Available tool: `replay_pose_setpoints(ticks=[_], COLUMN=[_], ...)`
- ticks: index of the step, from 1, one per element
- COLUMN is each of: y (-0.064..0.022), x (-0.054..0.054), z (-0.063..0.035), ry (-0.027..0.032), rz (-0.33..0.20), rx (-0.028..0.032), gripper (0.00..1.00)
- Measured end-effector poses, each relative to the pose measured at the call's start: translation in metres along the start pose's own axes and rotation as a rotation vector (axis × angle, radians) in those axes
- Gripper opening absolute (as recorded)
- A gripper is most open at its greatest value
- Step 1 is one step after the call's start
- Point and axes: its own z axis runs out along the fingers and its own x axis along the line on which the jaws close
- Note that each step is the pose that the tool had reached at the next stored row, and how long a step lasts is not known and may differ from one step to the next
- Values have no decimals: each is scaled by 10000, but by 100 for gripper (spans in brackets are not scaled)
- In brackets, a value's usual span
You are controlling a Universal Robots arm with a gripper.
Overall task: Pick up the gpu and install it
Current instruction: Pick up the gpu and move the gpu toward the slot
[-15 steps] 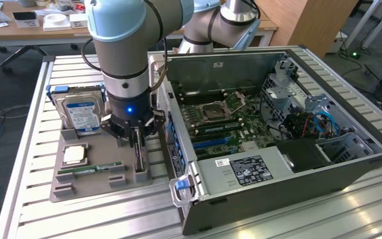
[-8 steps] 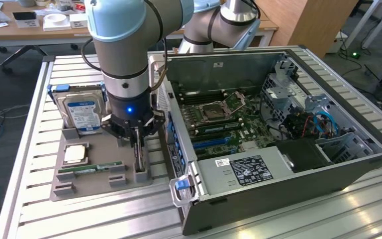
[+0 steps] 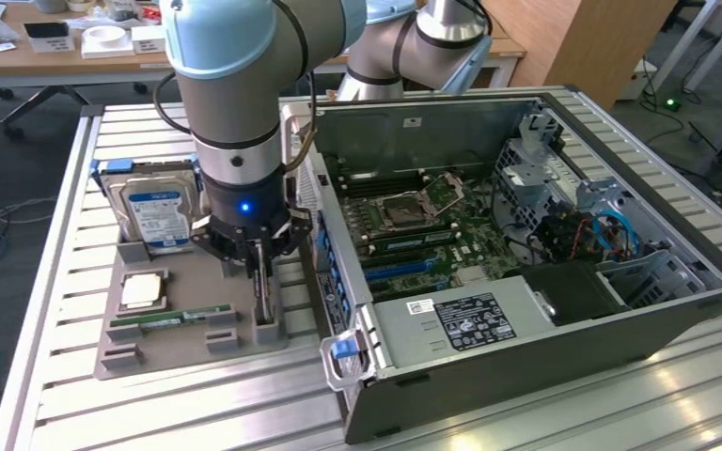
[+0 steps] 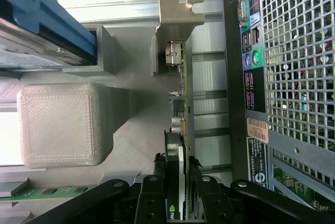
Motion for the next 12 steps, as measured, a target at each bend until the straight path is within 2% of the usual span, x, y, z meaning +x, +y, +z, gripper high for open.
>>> replay_pose_setpoints(ticks=[12], y=[0], x=[0], z=[0], ry=[7], rz=[-212], rx=[-6], gripper=[27])
